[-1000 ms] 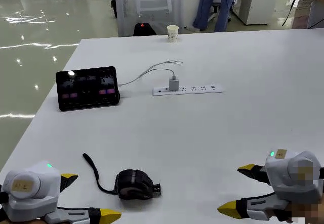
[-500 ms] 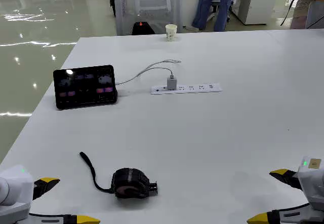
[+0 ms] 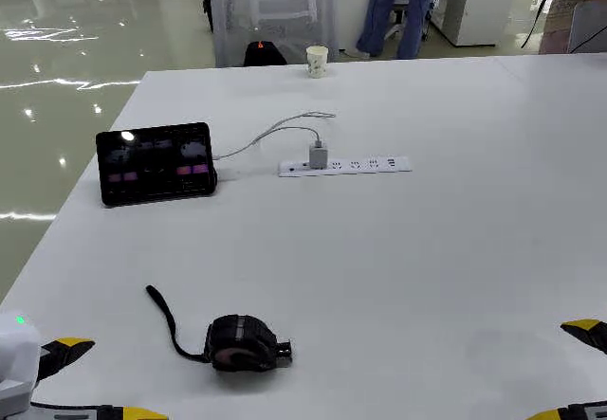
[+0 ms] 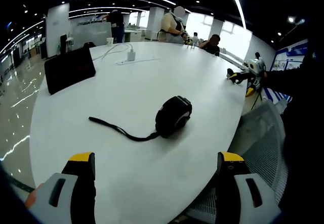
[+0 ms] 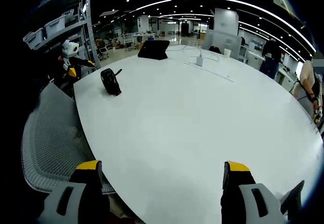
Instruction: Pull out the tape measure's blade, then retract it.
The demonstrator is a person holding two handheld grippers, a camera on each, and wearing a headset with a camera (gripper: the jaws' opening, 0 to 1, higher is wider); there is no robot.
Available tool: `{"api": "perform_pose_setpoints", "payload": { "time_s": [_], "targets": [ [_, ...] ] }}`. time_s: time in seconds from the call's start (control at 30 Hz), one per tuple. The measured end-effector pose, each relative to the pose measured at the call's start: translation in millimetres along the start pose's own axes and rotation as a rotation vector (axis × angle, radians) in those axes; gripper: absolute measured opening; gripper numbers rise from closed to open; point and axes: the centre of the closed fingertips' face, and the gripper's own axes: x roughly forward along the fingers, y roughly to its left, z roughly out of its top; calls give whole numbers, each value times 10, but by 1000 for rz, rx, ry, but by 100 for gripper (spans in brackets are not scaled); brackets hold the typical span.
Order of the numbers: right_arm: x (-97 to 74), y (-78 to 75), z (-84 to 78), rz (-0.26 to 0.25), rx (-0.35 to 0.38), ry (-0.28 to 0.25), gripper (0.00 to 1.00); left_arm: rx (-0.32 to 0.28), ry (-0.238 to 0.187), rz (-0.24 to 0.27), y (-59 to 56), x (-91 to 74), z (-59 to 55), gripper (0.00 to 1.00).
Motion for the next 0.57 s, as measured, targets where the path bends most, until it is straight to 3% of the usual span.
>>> {"api": "perform_pose_setpoints", "payload": {
  "time_s": [0.2, 0.57],
  "targets": [
    [-33, -69, -43, -20, 18, -6, 99, 5, -2, 16, 53, -13, -3, 99],
    [19, -37, -69, -1, 9, 4, 99, 11, 12, 18, 75, -21, -19, 99]
  ]
}}
